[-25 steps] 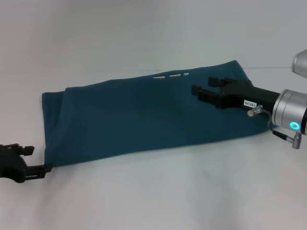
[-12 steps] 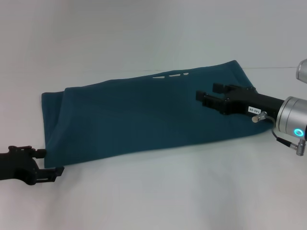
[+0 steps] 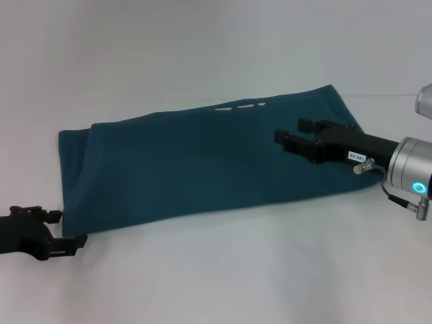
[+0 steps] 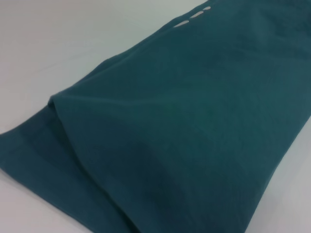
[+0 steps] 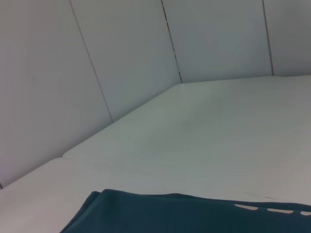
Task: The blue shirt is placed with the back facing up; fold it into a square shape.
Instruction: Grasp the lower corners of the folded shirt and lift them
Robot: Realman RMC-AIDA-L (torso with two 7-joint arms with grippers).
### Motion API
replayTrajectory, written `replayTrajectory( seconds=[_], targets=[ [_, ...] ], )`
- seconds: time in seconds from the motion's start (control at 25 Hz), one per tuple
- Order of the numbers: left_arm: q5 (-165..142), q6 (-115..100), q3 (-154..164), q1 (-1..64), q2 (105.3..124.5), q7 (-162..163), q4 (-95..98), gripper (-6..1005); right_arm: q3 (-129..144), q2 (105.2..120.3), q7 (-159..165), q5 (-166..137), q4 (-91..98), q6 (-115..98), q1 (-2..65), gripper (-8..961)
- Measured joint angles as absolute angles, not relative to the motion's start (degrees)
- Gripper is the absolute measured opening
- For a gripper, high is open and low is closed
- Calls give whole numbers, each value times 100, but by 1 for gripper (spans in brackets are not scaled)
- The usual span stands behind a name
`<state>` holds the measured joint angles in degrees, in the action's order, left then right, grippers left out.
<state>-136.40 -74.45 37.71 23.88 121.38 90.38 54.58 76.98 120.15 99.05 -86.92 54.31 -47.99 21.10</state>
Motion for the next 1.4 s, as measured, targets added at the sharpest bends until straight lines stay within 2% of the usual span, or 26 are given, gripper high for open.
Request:
replayTrajectory(
  seconds=[1.28, 1.4],
  targets=[
    [-13659, -7305, 3876, 2477, 12166, 9009, 5255, 782, 7653, 12005, 9846, -8692, 5372, -4798, 2065, 668],
    [-13659, -7302, 3901, 2479, 12172, 9010, 5255, 751, 7646, 12006, 9844, -8692, 5369, -4798, 2056, 668]
  ],
)
